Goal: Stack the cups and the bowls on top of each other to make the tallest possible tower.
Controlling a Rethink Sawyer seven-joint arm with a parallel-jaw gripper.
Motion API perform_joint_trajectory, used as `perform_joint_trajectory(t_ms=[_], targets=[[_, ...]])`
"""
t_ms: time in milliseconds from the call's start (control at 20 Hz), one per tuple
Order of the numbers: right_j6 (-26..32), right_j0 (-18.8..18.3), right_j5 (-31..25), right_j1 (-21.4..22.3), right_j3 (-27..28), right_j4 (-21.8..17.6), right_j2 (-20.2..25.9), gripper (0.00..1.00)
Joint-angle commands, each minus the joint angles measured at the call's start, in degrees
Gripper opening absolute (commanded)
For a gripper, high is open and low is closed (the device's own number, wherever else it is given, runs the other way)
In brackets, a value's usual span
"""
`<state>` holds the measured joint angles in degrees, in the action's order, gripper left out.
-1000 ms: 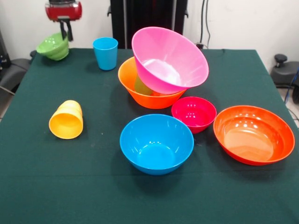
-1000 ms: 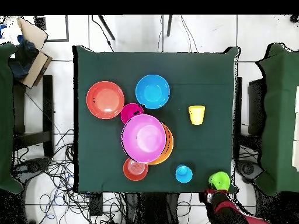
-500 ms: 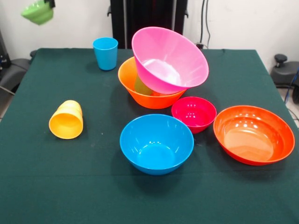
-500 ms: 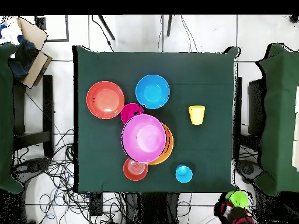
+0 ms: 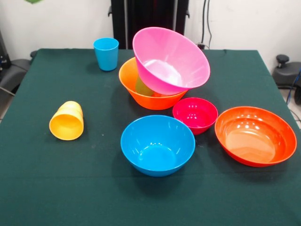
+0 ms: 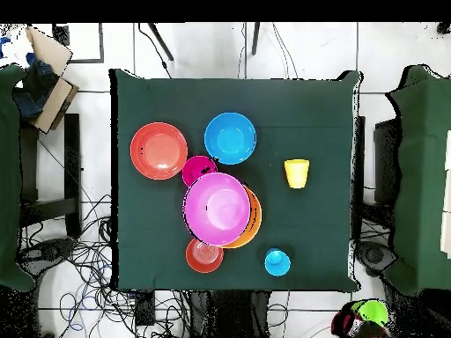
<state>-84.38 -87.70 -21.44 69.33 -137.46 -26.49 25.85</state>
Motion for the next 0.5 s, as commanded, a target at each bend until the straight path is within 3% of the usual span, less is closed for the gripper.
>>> perform_joint_trajectory(t_ms=[50,250,500], targets=[[9.0,1.8,-5.7,6.0,-5.3,4.1,7.5,0.00],[7.7,2.5,-5.5,7.0,-5.9,4.1,7.7,0.00],[15.1,6.0,-14.6,19.4,-8.1,14.1,4.1,0.00]])
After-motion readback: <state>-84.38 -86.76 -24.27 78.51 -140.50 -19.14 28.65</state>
